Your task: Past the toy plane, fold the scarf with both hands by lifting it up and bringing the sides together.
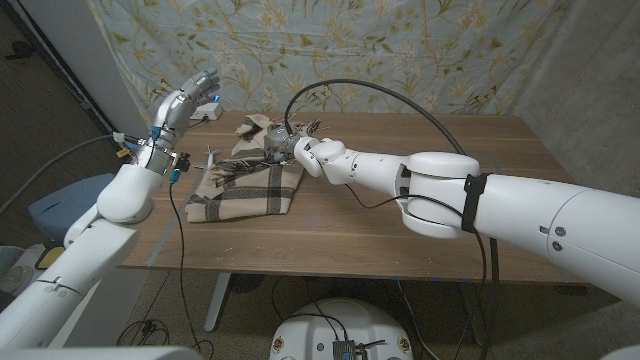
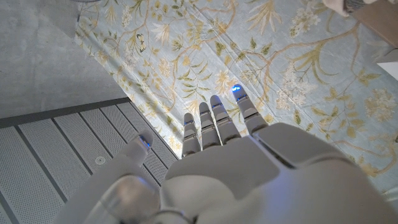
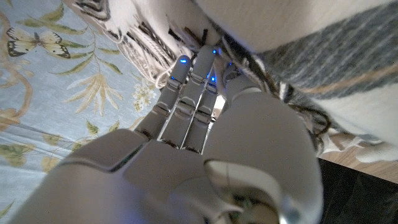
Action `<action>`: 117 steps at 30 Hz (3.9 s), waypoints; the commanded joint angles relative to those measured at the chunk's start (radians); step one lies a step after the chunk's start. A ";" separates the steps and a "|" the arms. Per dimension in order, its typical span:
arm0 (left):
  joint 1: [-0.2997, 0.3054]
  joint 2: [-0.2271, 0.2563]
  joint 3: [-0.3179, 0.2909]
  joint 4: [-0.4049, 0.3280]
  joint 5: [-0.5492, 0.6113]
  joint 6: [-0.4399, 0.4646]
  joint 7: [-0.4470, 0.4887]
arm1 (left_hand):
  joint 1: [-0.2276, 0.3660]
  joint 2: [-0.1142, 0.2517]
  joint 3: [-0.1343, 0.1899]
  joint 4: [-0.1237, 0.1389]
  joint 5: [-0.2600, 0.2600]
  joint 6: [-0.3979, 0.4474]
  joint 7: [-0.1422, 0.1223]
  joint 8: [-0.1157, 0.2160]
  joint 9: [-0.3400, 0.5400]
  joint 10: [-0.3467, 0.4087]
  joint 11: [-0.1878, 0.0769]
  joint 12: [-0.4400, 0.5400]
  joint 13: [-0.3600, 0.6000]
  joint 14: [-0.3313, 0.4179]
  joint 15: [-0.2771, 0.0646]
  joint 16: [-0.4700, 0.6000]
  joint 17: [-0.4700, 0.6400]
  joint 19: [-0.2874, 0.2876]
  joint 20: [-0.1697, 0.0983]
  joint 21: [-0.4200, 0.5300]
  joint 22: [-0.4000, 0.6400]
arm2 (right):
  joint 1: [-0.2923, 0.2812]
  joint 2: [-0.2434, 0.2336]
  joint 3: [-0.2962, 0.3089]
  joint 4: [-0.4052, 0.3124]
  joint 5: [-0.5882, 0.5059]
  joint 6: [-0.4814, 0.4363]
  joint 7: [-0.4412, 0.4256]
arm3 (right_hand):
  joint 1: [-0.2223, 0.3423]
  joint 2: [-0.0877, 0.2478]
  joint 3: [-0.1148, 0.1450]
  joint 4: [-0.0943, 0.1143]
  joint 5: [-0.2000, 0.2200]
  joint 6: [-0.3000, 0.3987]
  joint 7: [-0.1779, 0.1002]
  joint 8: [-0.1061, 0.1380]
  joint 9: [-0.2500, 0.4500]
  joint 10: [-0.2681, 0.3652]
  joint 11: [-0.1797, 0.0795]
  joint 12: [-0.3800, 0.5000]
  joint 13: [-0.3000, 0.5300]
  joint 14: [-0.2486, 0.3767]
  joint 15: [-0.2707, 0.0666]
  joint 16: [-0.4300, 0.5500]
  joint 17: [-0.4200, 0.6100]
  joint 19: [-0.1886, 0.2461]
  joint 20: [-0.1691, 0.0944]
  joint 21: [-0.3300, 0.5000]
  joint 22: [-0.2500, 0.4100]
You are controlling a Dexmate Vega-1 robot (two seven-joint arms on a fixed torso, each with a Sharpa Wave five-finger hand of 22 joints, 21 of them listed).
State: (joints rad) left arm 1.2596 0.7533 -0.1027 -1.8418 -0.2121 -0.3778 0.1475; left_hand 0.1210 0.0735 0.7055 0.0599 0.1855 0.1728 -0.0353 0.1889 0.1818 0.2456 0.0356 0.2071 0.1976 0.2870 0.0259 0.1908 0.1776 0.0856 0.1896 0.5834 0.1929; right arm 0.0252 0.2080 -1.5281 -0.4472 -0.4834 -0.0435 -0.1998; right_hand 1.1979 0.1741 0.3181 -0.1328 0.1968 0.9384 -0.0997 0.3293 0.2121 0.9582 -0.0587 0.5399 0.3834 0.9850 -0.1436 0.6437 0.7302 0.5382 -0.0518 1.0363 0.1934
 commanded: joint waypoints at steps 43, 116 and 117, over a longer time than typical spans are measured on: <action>-0.286 0.058 0.542 0.104 0.774 1.256 0.471 | 0.322 -0.236 -0.177 -0.209 0.036 0.127 -0.022 0.025 0.010 0.077 -0.111 0.042 0.011 0.034 -0.079 0.038 0.013 0.035 -0.041 -0.059 0.000 | -0.010 -0.054 0.116 0.001 -0.118 0.360 -0.729 | 0.028 -0.010 0.023 -0.005 -0.002 0.052 0.006 -0.011 0.004 0.033 -0.015 0.069 0.066 0.035 -0.079 -0.009 0.047 -0.009 0.003 0.039 -0.004; -0.299 -0.002 0.514 0.110 0.603 0.738 0.552 | 0.665 -0.061 -0.264 -0.228 0.047 0.480 -0.067 0.126 0.019 0.354 -0.197 0.112 0.013 0.175 -0.137 0.065 0.009 0.131 -0.039 -0.099 0.008 | -0.058 -0.169 0.187 -0.216 -0.258 0.270 -0.724 | 0.032 -0.022 0.045 -0.013 0.001 0.078 0.005 -0.036 0.009 0.040 -0.014 0.079 0.067 0.048 -0.080 -0.040 0.088 -0.040 0.002 0.067 -0.010; -0.302 -0.015 0.515 0.118 0.607 0.738 0.579 | 0.710 -0.029 -0.259 -0.228 0.015 0.589 -0.071 0.163 0.024 0.410 -0.197 0.124 0.018 0.199 -0.144 0.071 0.009 0.141 -0.045 -0.096 0.008 | -0.057 -0.168 0.187 -0.215 -0.259 0.270 -0.722 | 0.031 -0.023 0.045 -0.013 0.001 0.079 0.004 -0.037 0.009 0.038 -0.014 0.079 0.068 0.047 -0.080 -0.041 0.089 -0.040 0.002 0.068 -0.010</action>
State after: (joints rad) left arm 1.0324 0.8052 0.3470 -1.8184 0.3613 0.3854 0.6107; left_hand 0.7248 -0.0316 0.4213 -0.1644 0.2511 0.5659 -0.0863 0.2905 0.1968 0.5409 -0.1498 0.3032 0.2090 0.4268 -0.0438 0.2465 0.1841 0.1949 0.1602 0.4764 0.1979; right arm -0.0341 0.0374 -1.3540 -0.6797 -0.7274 0.2192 -0.9133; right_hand 1.2160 0.1472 0.3566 -0.1449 0.1921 1.0077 -0.0948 0.2934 0.2168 0.9863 -0.0736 0.6146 0.4489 1.0218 -0.1621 0.6058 0.8132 0.5000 -0.0464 1.0958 0.1813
